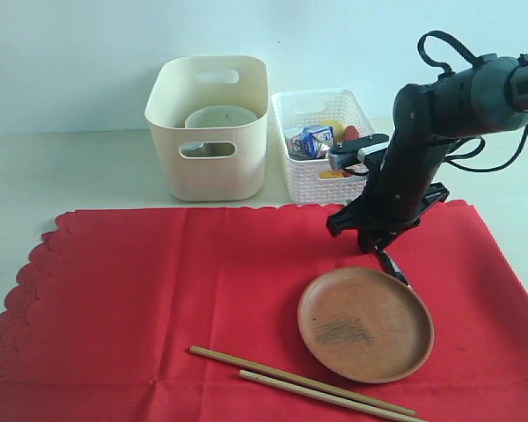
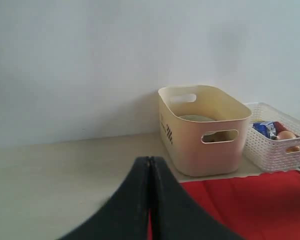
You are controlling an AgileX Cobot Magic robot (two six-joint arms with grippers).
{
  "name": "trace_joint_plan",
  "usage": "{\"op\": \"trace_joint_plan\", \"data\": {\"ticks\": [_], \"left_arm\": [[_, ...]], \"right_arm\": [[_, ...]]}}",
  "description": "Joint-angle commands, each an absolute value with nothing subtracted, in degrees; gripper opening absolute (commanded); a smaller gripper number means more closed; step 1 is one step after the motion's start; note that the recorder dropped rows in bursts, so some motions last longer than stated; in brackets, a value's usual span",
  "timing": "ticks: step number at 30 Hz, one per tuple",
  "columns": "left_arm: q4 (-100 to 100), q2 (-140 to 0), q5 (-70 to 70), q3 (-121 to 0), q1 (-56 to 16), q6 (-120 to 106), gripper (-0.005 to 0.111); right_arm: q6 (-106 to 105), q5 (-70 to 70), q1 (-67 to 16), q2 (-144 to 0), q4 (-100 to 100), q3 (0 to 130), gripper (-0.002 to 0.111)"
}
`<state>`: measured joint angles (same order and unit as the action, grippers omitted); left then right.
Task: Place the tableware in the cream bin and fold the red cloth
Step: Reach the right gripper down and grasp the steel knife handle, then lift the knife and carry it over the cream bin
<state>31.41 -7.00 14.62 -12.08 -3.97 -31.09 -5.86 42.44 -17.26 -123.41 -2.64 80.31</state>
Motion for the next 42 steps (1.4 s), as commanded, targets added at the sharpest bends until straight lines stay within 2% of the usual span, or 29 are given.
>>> {"op": "trace_joint_plan", "data": {"ticks": [1, 5, 14, 22, 33, 42], "left_arm": [[26.5, -6.7, 13.5, -11.8, -3.9, -31.2, 0.000], [23.2, -6.7, 13.6, -11.8, -3.9, -31.2, 0.000], [24.4, -6.6, 14.1, -11.8, -3.9, -31.0, 0.000], [24.4, -6.6, 14.2, -11.3, -3.9, -31.0, 0.000], [24.4, -6.6, 14.5, -11.3, -3.9, -31.0, 0.000], [24.6, -6.6, 14.5, -11.3, -3.9, -31.0, 0.000]], "right_arm": [[-5.8, 42.8, -17.4, -124.9, -2.4, 80.4, 0.024], [-5.9, 42.8, -17.4, -124.8, -2.0, 80.4, -0.001], [-5.9, 44.5, -17.4, -120.4, 1.1, 80.4, 0.000], [-11.0, 48.4, -17.4, -112.6, -3.8, 80.4, 0.000], [-39.9, 45.7, -17.4, -100.2, -37.2, 80.4, 0.000], [-66.6, 47.1, -17.4, -105.0, -68.1, 89.2, 0.000]]}}
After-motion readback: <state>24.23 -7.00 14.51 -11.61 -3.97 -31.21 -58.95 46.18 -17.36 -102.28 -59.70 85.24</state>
